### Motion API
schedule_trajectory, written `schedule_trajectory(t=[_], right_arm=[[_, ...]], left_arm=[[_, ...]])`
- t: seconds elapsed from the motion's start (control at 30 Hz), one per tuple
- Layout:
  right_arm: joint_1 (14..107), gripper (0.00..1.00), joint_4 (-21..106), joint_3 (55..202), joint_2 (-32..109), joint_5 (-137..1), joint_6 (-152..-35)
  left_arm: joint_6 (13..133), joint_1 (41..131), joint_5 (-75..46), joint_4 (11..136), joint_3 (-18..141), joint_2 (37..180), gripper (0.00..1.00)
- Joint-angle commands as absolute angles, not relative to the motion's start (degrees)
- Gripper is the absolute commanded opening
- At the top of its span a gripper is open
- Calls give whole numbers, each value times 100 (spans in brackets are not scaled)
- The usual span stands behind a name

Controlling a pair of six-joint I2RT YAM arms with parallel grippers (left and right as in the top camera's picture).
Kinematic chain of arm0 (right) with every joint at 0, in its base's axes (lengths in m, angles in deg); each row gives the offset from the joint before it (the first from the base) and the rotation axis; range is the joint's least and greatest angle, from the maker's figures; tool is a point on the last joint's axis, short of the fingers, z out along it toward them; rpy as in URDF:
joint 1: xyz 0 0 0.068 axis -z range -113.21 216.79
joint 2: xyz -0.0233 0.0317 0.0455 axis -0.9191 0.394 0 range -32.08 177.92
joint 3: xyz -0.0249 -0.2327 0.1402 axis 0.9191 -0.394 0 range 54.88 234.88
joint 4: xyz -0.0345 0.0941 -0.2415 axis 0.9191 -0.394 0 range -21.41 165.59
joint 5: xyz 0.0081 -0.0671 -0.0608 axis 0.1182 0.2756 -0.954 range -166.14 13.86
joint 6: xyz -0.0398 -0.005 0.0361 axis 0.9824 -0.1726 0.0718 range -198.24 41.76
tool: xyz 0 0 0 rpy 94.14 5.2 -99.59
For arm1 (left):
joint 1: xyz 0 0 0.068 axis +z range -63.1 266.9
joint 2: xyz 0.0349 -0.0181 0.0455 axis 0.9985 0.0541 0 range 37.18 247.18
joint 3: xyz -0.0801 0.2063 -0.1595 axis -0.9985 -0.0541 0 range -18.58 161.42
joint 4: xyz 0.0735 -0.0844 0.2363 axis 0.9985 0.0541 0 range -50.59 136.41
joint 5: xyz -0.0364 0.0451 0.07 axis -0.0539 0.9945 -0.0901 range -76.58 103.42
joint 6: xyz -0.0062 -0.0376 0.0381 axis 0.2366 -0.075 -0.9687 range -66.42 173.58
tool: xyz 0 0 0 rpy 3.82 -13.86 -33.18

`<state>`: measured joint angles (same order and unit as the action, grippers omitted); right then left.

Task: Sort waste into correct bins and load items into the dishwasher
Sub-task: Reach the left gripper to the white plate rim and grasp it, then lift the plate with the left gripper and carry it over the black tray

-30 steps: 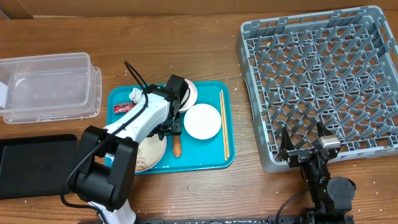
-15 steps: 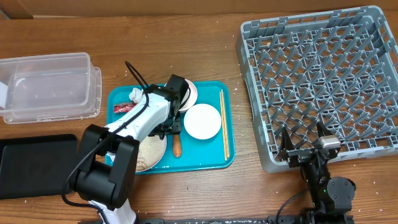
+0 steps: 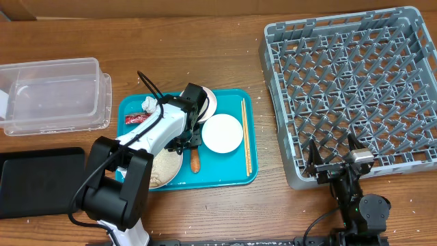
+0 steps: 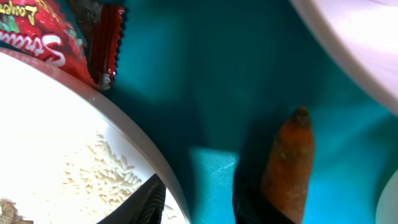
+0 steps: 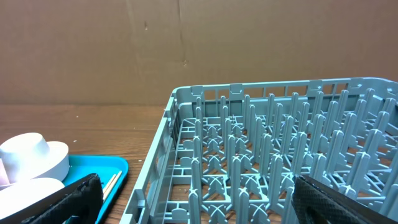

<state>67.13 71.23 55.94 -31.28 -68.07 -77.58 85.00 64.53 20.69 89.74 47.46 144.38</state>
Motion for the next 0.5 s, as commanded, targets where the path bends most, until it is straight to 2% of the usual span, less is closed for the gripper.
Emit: schedule_trajectory(t=[0.0, 0.2, 0.33, 0.47], right_arm=[[6731, 100, 7143, 5535, -3191, -6853, -7734], [6731, 100, 7143, 5535, -3191, -6855, -7734], [6731, 100, 7143, 5535, -3191, -6855, -7734], [6731, 100, 7143, 5535, -3191, -6855, -7734]], left_arm=[[8557, 6475, 1982, 8974, 4666, 14530, 36], [8557, 6477, 1999, 9031, 4666, 14530, 22], [8557, 6477, 2047, 9147, 4668, 14530, 5], [8559, 6477, 2222, 9265, 4696, 14527, 4]])
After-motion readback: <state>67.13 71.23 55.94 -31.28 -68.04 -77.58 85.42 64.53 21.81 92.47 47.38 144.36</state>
